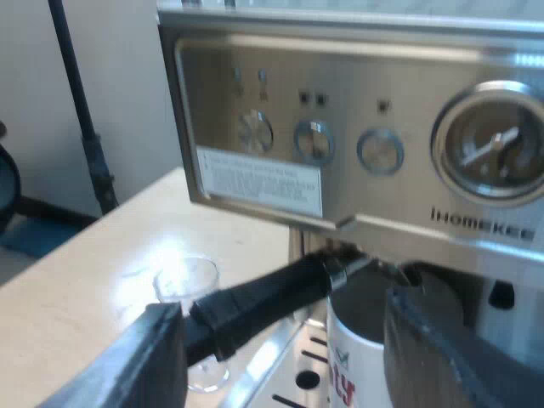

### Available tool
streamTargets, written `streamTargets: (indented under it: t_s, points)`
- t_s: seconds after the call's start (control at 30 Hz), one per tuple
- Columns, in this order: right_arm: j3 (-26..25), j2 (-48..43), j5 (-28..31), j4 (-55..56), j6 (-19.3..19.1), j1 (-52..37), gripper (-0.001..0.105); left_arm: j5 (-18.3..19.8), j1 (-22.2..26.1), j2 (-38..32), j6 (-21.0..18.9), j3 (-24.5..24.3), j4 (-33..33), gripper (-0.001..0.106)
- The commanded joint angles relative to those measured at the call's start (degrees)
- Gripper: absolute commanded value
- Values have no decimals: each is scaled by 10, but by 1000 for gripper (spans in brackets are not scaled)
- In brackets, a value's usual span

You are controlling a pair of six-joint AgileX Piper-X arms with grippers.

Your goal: Place mug into machine

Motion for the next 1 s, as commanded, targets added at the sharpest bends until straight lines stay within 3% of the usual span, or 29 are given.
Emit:
streamTargets:
  t_s: [0.03,0.2,0.3,0.37,0.43,0.8,1.0]
  points:
    - [-1,-16,-2,-3,-10,1,54,6,0,-15,-2,-3,33,81]
    - [-1,-18,-14,-3,-10,1,53,6,0,-20,-2,-3,47,81]
    - [-1,-18,-32,-3,-20,0,44,7,0,-20,-2,-3,40,81]
    - [-1,-18,-51,-3,-65,0,33,7,0,-20,-2,-3,40,81]
    - [-1,-18,-58,-3,-91,-3,28,10,0,-20,-2,-3,40,81]
    - [-32,-6,-86,-4,-95,-64,28,9,-3,-20,-2,-3,40,81]
    - [-82,56,-106,-4,-94,-67,28,9,-3,-20,-2,-3,40,81]
